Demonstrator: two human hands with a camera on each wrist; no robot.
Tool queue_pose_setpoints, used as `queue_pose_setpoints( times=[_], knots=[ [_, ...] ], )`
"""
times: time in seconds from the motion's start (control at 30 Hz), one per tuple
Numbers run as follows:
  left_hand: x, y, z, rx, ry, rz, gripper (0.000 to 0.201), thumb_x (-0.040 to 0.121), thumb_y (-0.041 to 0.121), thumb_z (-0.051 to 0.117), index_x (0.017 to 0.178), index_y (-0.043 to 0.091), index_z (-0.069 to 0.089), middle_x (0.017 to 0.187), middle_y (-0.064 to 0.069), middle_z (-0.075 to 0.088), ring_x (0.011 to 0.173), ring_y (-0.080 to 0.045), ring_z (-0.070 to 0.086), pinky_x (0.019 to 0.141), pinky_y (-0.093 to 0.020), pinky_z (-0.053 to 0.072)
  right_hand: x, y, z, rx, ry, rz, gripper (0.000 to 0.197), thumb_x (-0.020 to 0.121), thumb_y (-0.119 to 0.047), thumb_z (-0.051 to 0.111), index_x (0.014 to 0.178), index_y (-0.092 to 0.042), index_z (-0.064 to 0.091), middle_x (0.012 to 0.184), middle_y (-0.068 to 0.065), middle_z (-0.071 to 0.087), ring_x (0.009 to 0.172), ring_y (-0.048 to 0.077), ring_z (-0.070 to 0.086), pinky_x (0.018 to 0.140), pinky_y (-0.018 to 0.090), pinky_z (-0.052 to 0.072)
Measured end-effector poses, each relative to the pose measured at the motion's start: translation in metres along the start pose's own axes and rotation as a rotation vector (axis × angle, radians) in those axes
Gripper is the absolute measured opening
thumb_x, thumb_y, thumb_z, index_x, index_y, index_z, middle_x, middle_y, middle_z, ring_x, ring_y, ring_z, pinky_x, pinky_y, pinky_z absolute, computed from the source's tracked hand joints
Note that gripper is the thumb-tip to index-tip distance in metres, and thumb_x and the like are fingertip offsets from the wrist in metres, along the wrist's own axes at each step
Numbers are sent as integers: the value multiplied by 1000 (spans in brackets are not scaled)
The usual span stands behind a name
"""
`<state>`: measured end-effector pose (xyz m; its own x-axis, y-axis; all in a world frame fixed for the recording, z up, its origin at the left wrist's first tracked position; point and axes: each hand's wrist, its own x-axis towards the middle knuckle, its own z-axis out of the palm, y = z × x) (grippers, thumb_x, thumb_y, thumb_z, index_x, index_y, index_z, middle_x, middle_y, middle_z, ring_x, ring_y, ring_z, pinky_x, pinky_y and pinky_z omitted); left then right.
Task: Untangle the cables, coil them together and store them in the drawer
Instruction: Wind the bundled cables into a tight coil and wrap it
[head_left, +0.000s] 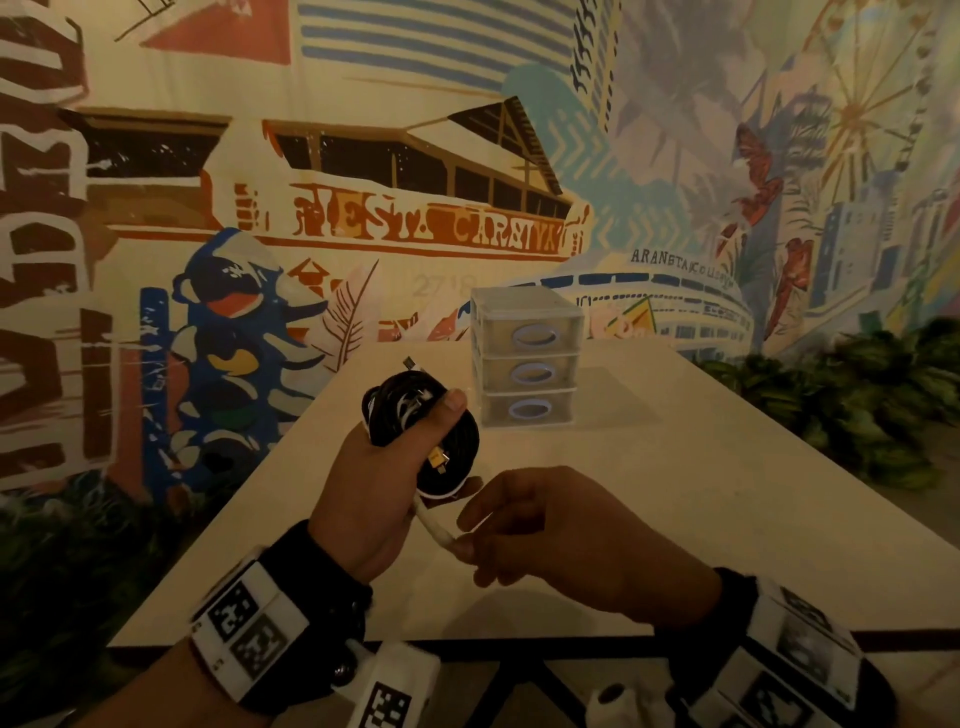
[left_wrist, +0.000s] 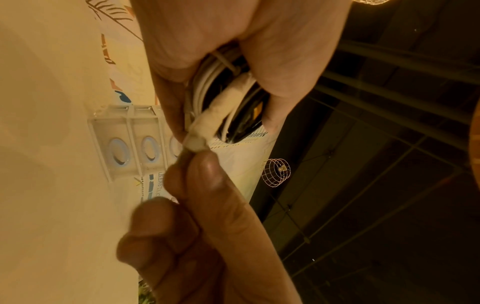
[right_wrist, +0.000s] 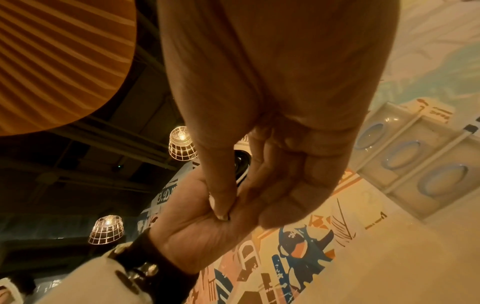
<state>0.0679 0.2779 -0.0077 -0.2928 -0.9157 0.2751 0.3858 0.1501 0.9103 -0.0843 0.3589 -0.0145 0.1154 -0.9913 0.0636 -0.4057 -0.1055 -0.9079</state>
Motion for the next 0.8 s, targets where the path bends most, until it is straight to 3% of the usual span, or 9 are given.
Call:
queue_pose_setpoints(
  times=[0.07, 0.17, 0.3, 0.37, 0.43, 0.53, 0.67, 0.8],
  knots=[
    [1, -1, -2, -10, 16, 10, 7, 78, 27, 73, 77, 32, 77, 94, -3, 77, 84, -21, 74, 65, -42, 60, 1, 0, 1, -53, -5, -28, 21, 85, -24, 81, 104, -17, 76, 88, 3, 79, 76, 14, 73, 76, 25, 61],
    [3, -4, -4, 10, 43, 27, 11, 74, 28, 77, 84, 29, 77, 97, -5, 76, 88, -24, 73, 69, -48, 60, 2, 2, 7, -188, -8, -77, 21, 84, -41, 80, 99, -27, 78, 87, -5, 78, 81, 12, 73, 80, 31, 61],
    [0, -5, -7, 128, 50, 120, 25, 72, 31, 77, 94, 19, 72, 90, -4, 76, 85, -25, 73, 67, -45, 61, 1, 5, 5, -171, 68, -114, 13, 91, -34, 74, 95, -22, 74, 83, -6, 78, 75, 6, 73, 68, 14, 53],
    [-2, -7, -11, 235, 48, 172, 31, 74, 35, 76, 91, 10, 67, 80, -6, 72, 79, -23, 71, 65, -38, 59, 0, 3, 0, -184, 157, -158, 9, 92, -34, 73, 93, -25, 73, 80, -9, 76, 72, 3, 72, 66, 10, 48],
    [-3, -9, -12, 330, 27, 186, 38, 75, 41, 74, 86, 7, 63, 76, -15, 66, 74, -28, 69, 66, -40, 59, 1, 0, -4, -137, 241, -193, 7, 91, -33, 73, 92, -26, 73, 78, -11, 76, 72, 3, 71, 66, 9, 48],
    [-7, -10, -6, 318, -49, 115, 25, 76, 35, 74, 86, 13, 70, 83, -24, 69, 75, -38, 70, 68, -51, 61, 6, -1, -5, -67, 297, -212, 7, 90, -31, 74, 93, -25, 74, 79, -9, 76, 73, 4, 72, 69, 11, 50],
    [-9, -5, -4, 264, -110, 10, 20, 74, 31, 75, 89, 19, 76, 87, -17, 74, 79, -34, 73, 67, -51, 61, 8, 1, -2, 66, 339, -204, 11, 86, -26, 79, 92, -17, 77, 77, -4, 77, 72, 7, 73, 67, 12, 51],
    [-12, -1, -4, 259, -137, -40, 23, 71, 32, 76, 88, 18, 77, 89, -15, 74, 81, -31, 73, 66, -48, 61, 10, 4, -7, -25, 457, -186, 32, 71, -42, 88, 87, -23, 67, 75, -10, 73, 64, 3, 68, 59, 12, 49]
  ],
)
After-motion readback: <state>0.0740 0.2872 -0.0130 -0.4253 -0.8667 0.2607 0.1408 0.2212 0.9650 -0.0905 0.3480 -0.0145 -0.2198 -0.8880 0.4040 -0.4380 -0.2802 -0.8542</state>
